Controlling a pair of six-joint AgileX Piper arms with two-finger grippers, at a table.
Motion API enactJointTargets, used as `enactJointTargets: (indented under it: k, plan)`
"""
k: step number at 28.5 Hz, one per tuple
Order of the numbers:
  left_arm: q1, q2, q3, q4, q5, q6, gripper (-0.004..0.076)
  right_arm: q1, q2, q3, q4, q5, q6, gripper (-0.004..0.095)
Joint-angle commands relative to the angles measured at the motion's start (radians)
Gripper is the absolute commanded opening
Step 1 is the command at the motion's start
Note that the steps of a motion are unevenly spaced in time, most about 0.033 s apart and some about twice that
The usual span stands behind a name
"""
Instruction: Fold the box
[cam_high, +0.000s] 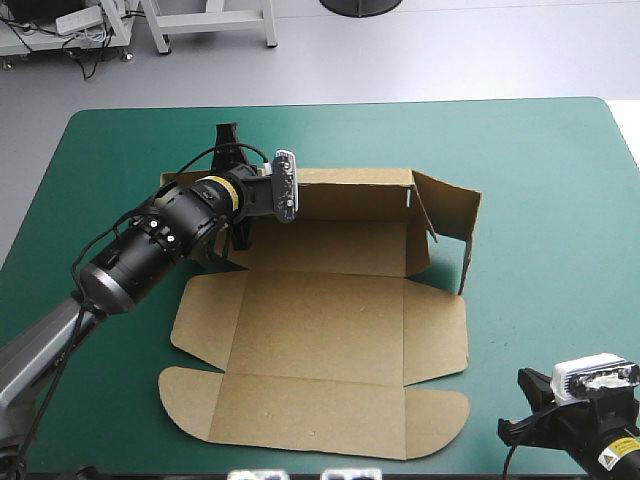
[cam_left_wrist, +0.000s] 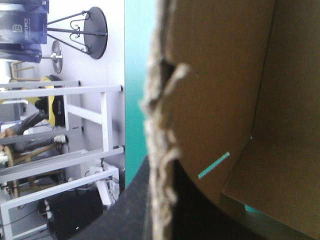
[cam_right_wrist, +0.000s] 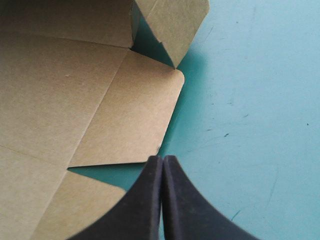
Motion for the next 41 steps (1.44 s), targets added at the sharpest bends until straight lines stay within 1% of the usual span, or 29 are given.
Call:
enactJointTargets:
  k: [1, 4, 7, 12, 19, 25, 29, 32, 36, 37, 38, 39, 41]
  plan:
    - [-0.006, -0.031, 0.016, 0.192, -0.075, -0.143, -0.001, 0.006, 0.01, -0.023, 0.019, -0.114, 0.035, -0.0017]
    - [-0.006, -0.031, 0.052, 0.341, -0.108, -0.255, -0.001, 0.006, 0.014, -0.023, 0.019, -0.177, 0.106, -0.0017]
    - [-0.006, -0.023, 0.058, 0.441, -0.11, -0.343, -0.001, 0.006, 0.037, -0.027, 0.019, -0.232, 0.121, -0.0017]
    - [-0.006, -0.002, 0.06, 0.522, -0.11, -0.359, -0.001, 0.006, 0.152, -0.091, 0.019, -0.261, 0.121, -0.0017]
    - [-0.006, 0.034, 0.062, 0.529, -0.103, -0.359, -0.001, 0.006, 0.404, -0.294, 0.015, -0.335, 0.073, -0.0017]
    - [-0.006, 0.036, 0.062, 0.533, -0.097, -0.359, -0.001, 0.006, 0.677, -0.538, 0.017, -0.34, 0.024, -0.0017]
    - [-0.006, 0.036, 0.062, 0.533, -0.097, -0.366, -0.001, 0.006, 0.889, -0.737, 0.017, -0.336, 0.011, -0.0017]
    - [-0.006, 0.036, 0.062, 0.533, -0.095, -0.382, -0.001, 0.006, 1.037, -0.903, 0.029, -0.296, -0.004, -0.0017]
    - [-0.006, 0.036, 0.062, 0.533, -0.094, -0.385, -0.001, 0.004, 1.24, -1.131, 0.076, -0.185, -0.039, -0.0018]
    - [-0.006, 0.036, 0.062, 0.533, -0.094, -0.39, -0.001, -0.013, 1.335, -1.253, 0.131, -0.117, -0.06, -0.0018]
    - [-0.006, 0.036, 0.062, 0.533, -0.094, -0.39, -0.001, -0.025, 1.388, -1.334, 0.178, -0.074, -0.073, -0.0018]
    - [-0.006, 0.036, 0.062, 0.533, -0.094, -0.39, -0.001, -0.055, 1.489, -1.45, 0.279, 0.006, -0.096, -0.0018]
    - [-0.006, 0.036, 0.062, 0.533, -0.094, -0.39, -0.001, -0.09, 1.585, -1.567, 0.395, 0.095, -0.118, -0.0018]
